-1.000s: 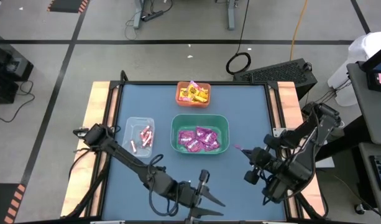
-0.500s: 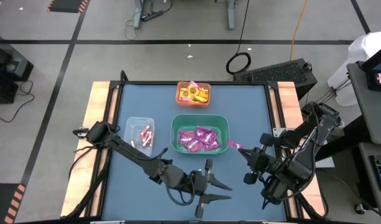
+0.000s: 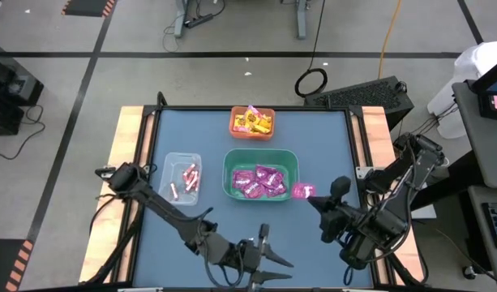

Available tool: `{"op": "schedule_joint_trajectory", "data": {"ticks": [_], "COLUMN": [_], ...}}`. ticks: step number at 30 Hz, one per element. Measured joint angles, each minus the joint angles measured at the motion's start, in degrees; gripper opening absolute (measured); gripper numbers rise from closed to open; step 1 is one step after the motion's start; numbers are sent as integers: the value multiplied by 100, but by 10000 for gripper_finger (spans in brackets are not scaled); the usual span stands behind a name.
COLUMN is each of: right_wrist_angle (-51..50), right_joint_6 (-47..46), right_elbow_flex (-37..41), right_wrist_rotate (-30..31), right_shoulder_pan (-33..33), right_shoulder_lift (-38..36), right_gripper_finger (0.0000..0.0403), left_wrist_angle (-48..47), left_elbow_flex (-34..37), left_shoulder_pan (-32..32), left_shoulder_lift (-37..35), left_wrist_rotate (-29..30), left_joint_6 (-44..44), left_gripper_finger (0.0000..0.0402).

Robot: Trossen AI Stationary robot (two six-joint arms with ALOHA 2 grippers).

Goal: Sort candy
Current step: Put the purple candy into the green bin

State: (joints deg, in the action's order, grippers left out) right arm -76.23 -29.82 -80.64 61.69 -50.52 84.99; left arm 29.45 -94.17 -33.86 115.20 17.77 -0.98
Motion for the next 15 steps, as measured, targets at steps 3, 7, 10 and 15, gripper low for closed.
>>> {"op": "schedule_joint_trajectory", "data": {"ticks": [3, 7, 10, 15], "right_wrist_angle": [471, 1203, 1647, 2238], "right_joint_6": [-578, -1572, -2184, -3039], "right_elbow_flex": [0, 0, 0, 0], "right_wrist_rotate": [52, 146, 149, 159], "right_shoulder_pan": [31, 33, 33, 83], "right_shoulder_lift": [0, 0, 0, 159], "right_gripper_finger": [0, 0, 0, 0], "left_wrist_angle": [-2, -17, -126, -518], "left_elbow_flex": [0, 0, 0, 5], "left_shoulder_pan": [-136, -321, -413, -561], "left_shoulder_lift": [0, 0, 0, -24], "left_wrist_rotate": [269, 492, 518, 552], "left_joint_6": [128, 141, 141, 334], "left_gripper_finger": [112, 112, 112, 112]}}
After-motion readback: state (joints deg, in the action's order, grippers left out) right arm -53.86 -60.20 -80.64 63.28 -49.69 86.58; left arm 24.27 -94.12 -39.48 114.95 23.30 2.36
